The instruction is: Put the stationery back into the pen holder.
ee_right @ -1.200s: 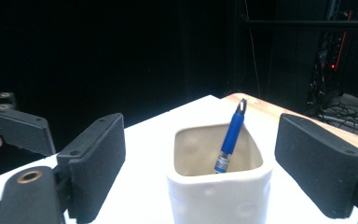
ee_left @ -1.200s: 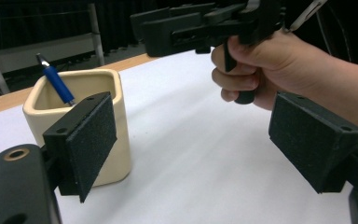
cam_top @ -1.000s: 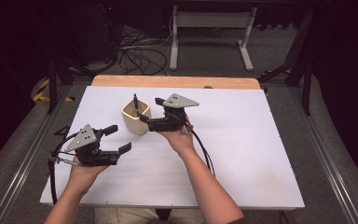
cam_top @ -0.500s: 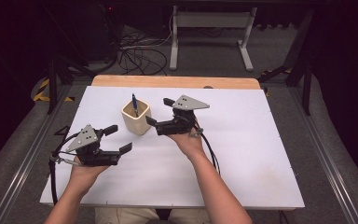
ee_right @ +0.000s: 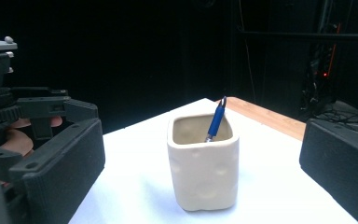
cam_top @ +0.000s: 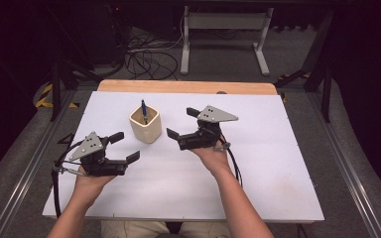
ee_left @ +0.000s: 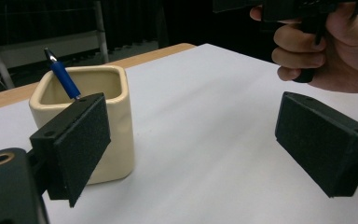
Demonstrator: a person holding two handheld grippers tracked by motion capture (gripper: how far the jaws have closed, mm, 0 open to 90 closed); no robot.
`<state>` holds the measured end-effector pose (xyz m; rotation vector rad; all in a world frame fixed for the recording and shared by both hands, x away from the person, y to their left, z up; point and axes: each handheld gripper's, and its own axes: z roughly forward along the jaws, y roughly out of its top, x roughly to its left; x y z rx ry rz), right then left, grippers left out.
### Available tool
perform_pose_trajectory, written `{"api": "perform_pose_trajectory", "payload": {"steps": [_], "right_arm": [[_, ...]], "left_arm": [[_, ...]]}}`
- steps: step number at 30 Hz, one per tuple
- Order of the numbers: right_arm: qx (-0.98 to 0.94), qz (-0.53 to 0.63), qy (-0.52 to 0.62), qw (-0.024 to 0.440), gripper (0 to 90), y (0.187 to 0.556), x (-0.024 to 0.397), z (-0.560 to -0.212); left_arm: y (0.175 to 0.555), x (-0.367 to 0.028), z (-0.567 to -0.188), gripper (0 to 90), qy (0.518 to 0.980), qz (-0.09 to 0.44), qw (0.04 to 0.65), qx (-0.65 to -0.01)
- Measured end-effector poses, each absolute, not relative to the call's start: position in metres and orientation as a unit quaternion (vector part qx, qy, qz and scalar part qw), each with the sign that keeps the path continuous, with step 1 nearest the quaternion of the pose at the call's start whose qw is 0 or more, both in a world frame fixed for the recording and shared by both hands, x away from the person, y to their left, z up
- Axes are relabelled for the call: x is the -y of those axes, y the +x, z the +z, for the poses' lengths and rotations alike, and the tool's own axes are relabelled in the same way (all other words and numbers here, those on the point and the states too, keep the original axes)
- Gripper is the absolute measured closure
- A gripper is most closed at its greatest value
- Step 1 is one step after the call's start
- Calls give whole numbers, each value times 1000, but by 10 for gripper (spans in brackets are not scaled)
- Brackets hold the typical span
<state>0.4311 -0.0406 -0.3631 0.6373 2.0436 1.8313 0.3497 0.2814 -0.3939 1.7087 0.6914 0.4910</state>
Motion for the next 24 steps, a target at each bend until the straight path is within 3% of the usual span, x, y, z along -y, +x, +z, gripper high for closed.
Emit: {"api": "perform_pose_trajectory", "payload": {"steps": [24], "right_arm": [[-700,649,244,171,0,413,89,-365]], "left_arm": [[348,-282,-391,100,725,216,583,-296]]}}
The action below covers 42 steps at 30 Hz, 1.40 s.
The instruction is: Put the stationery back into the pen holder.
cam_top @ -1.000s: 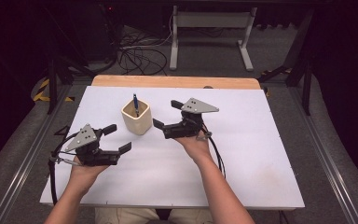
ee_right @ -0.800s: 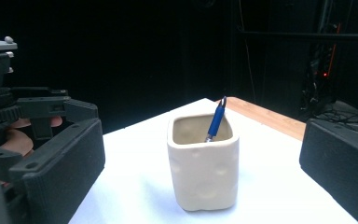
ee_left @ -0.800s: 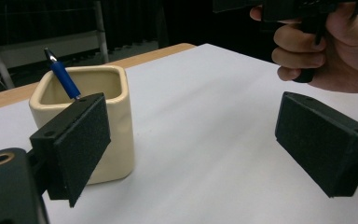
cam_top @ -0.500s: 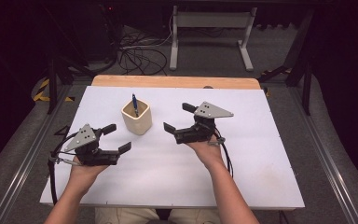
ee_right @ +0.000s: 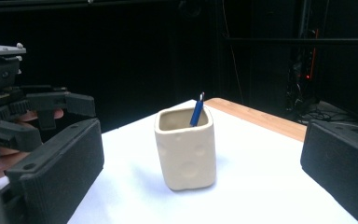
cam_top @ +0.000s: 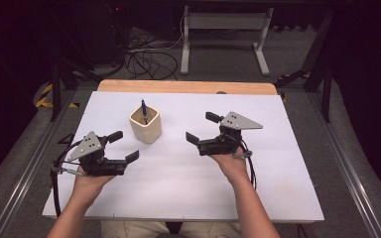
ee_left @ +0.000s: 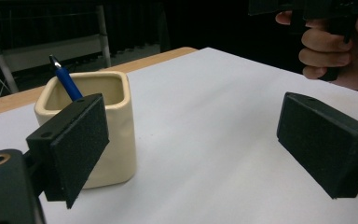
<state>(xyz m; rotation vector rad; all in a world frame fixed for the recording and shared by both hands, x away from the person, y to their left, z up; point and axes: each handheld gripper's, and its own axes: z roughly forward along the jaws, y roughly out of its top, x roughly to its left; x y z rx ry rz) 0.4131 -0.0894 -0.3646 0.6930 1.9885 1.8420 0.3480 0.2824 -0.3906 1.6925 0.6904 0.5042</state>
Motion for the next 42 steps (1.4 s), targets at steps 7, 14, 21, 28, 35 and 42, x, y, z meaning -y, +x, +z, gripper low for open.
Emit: {"api": "perform_pose_trajectory", "payload": {"steps": [7,14,21,28,35,42], "right_arm": [[-700,647,246,174,0,408,99,-367],[-697,648,247,181,0,403,111,-369],[-686,655,255,186,0,399,124,-367],[-679,660,260,190,0,394,135,-367],[-667,670,267,185,0,389,150,-369],[-664,668,276,191,0,384,163,-374]], "left_arm": [[346,-284,-389,99,719,222,589,-295],[346,-285,-388,93,717,222,591,-296],[345,-285,-387,93,715,224,594,-294],[345,-287,-386,93,714,224,595,-294],[344,-287,-384,89,712,222,598,-293],[342,-289,-381,88,707,222,604,-291]]}}
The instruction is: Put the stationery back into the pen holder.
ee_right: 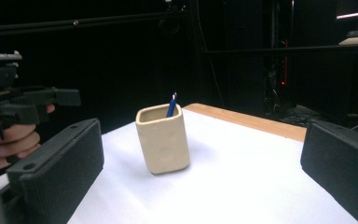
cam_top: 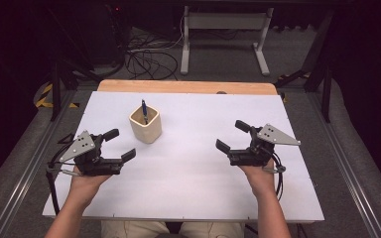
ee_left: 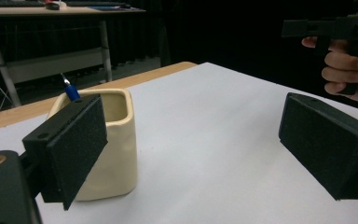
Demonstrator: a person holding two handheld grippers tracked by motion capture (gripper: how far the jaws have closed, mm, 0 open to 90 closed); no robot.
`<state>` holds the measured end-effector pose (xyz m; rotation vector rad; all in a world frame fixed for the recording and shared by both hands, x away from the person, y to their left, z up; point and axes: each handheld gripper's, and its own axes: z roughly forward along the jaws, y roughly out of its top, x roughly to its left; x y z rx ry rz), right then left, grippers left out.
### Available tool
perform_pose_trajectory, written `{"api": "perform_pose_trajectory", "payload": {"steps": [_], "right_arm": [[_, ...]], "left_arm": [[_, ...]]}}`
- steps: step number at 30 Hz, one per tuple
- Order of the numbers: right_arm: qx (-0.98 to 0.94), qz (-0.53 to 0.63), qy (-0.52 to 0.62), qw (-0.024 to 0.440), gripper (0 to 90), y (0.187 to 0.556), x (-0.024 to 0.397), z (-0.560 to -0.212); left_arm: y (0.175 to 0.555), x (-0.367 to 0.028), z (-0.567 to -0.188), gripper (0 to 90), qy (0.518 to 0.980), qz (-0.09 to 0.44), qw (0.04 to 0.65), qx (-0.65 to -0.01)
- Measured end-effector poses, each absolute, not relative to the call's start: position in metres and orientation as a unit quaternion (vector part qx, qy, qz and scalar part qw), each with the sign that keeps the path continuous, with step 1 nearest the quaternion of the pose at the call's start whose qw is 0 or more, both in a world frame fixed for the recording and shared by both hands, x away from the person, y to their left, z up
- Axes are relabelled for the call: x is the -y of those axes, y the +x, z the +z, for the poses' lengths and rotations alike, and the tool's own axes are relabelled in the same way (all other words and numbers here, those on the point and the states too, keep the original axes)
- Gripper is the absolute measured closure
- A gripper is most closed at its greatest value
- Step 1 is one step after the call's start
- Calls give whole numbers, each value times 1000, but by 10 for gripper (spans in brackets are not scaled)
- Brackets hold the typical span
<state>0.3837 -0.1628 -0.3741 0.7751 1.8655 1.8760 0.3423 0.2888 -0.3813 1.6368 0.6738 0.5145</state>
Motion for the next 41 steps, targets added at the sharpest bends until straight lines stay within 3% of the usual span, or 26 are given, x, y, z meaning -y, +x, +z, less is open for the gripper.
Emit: {"api": "perform_pose_trajectory", "payload": {"steps": [41], "right_arm": [[-662,651,303,216,0,380,188,-389]], "left_arm": [[344,-293,-384,78,701,221,607,-302]]}}
